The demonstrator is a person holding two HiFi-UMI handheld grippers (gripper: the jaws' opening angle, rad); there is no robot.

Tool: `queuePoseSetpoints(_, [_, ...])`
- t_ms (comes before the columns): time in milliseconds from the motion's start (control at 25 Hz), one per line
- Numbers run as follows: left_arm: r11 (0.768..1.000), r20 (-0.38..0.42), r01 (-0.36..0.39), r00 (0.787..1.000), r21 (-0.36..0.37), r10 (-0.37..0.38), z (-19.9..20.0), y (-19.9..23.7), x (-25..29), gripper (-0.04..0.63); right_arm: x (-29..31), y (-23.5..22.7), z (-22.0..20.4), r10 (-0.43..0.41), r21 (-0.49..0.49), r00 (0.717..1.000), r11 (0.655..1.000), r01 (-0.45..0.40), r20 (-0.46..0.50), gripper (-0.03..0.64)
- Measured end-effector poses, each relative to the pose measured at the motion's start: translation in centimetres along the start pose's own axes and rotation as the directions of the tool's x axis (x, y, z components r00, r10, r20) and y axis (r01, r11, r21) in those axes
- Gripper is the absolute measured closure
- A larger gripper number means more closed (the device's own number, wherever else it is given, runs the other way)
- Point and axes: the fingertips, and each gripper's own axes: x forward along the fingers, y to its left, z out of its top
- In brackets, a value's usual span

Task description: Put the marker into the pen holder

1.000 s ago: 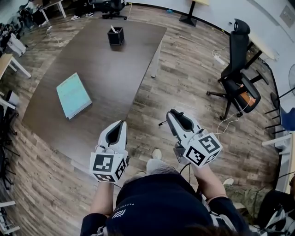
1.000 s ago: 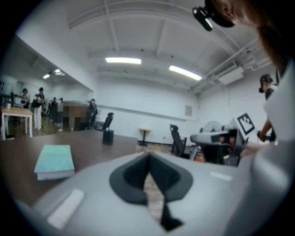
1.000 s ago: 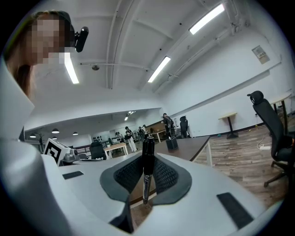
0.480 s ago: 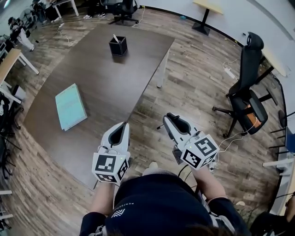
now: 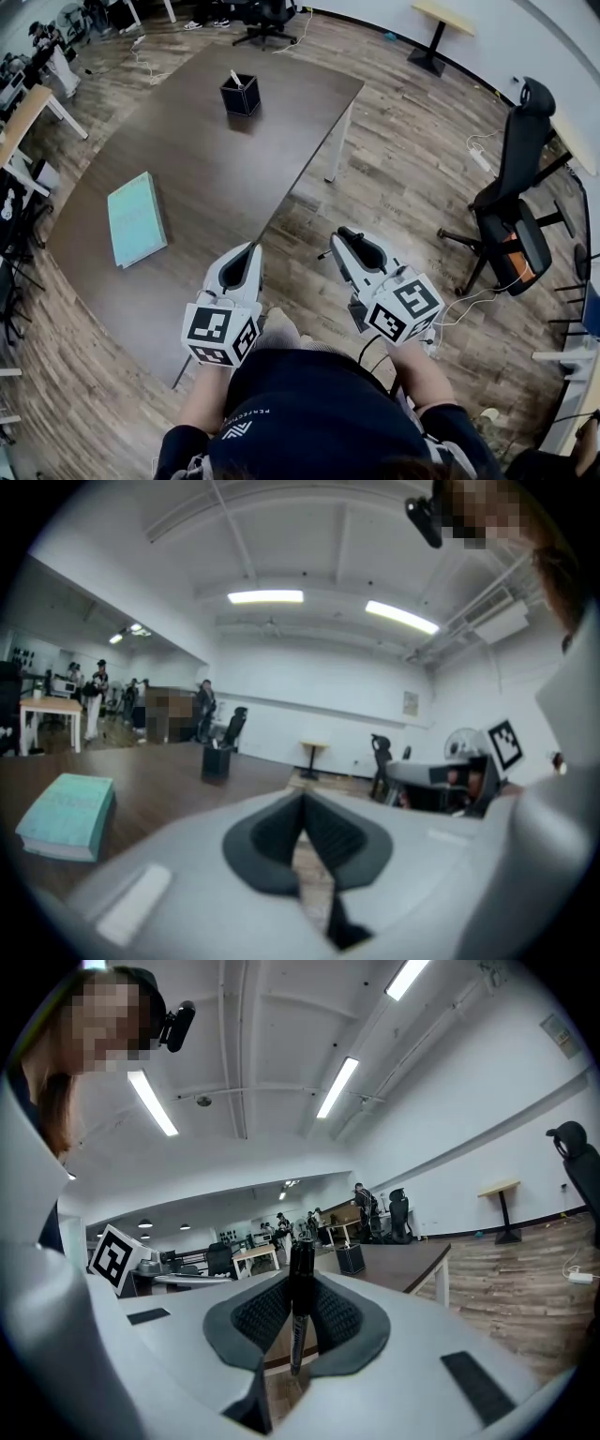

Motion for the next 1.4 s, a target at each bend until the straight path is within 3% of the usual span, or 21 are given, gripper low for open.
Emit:
queuePoseSetpoints(680, [0.998,-0.004,-0.044,0.999,-0.049,0.043,2.6,6.8,9.9,0.589,9.6,-7.0,2.4,0.022,0.000,0.999,1.000,-0.022,-0.042,0.561])
queuePoseSetpoints(1400, [0.987,0.008,-0.132,0.991,-0.097,0.133,4.1,15.6,15.0,0.588,24.6,-8.9,4.3,0.192,-0.031,0.976,0.980,-0.196,-0.100,0.561])
